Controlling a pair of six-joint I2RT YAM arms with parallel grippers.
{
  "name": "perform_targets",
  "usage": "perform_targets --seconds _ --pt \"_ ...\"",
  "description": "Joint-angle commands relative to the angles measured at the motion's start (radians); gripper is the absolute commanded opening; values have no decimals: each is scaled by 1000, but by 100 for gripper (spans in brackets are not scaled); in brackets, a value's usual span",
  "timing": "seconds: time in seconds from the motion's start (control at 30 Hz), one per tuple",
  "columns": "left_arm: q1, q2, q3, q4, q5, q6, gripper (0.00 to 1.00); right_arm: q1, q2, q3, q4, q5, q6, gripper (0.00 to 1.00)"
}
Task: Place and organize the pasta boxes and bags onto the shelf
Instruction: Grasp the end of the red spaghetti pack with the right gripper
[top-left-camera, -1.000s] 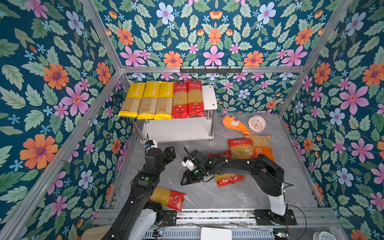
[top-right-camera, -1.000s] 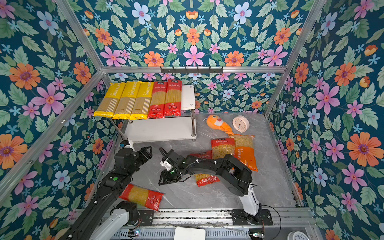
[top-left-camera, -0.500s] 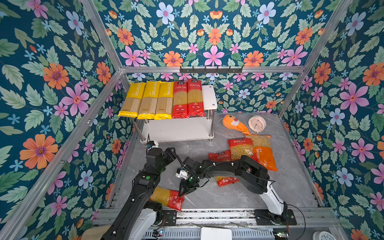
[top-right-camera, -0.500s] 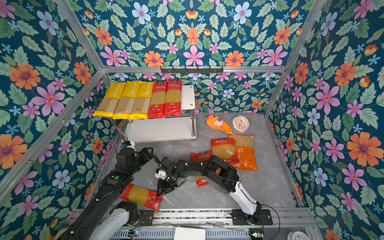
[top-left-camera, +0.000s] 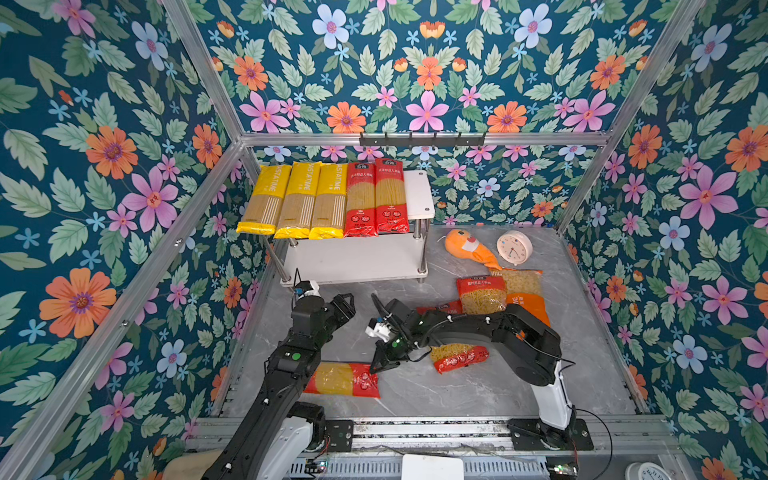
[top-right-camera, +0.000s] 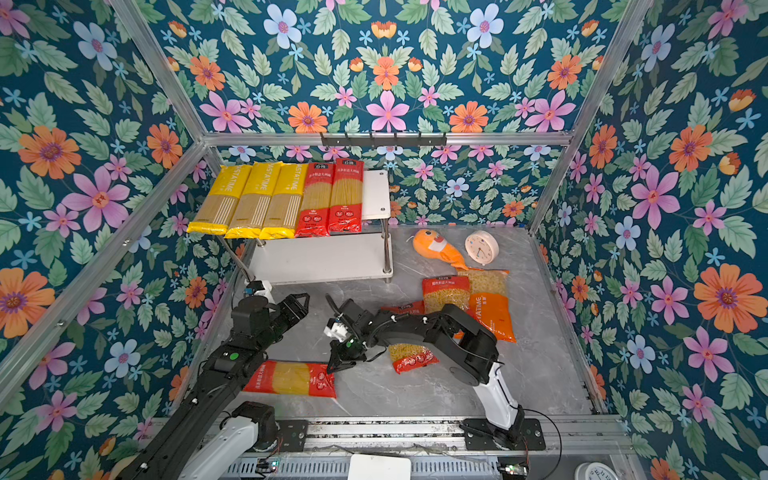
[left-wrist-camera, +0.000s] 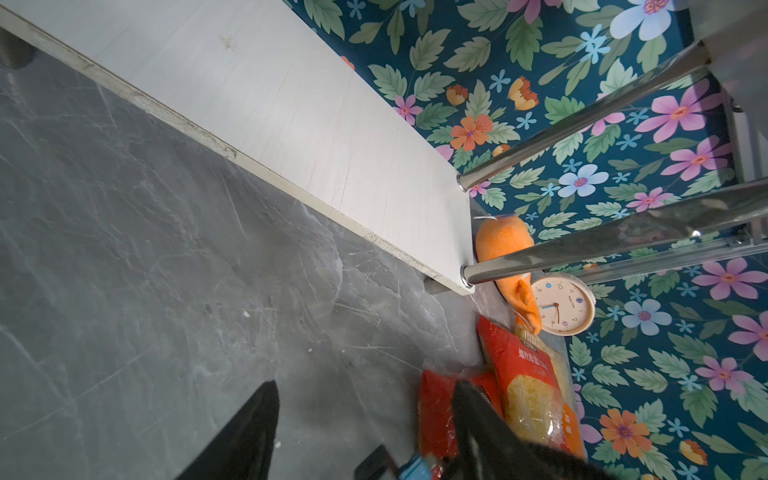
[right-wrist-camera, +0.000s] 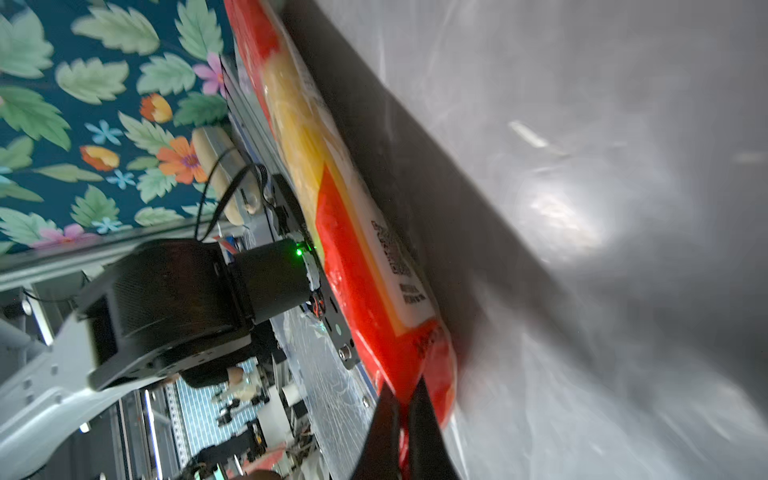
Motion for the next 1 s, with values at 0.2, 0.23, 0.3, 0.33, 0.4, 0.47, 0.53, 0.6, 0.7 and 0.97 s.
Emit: perform_targets --seconds 0.2,0.23,0.3,0.33,0.4,0.47,0.53,0.6,0.7,0.97 --pt "-105 45 -50 123 7 -43 68 -113 -258 -295 61 181 149 3" --pt "-131 54 -50 125 -12 -46 68 -100 -276 -322 72 183 177 4" --pt "-179 66 -56 126 -46 -49 68 -50 -287 -341 98 158 209 9" --pt "-206 70 -60 123 -70 -52 68 -21 -281 -315 59 138 188 16" --pt "-245 66 -72 106 -112 -60 68 0 -279 -255 -70 136 116 26" --pt "-280 46 -97 75 -153 -78 68 -19 -292 -228 -139 189 57 37" --pt "-301 12 -133 35 -195 -113 68 -47 -286 -199 -189 254 8 48" --pt "-331 -27 -166 -10 -240 -146 66 -61 -250 -161 -182 253 -22 54" --pt "-393 -69 -213 -93 -310 -217 65 -55 -156 -74 -177 226 -56 58" --pt "-546 -114 -292 -157 -427 -361 64 -23 36 68 -182 163 -99 59"
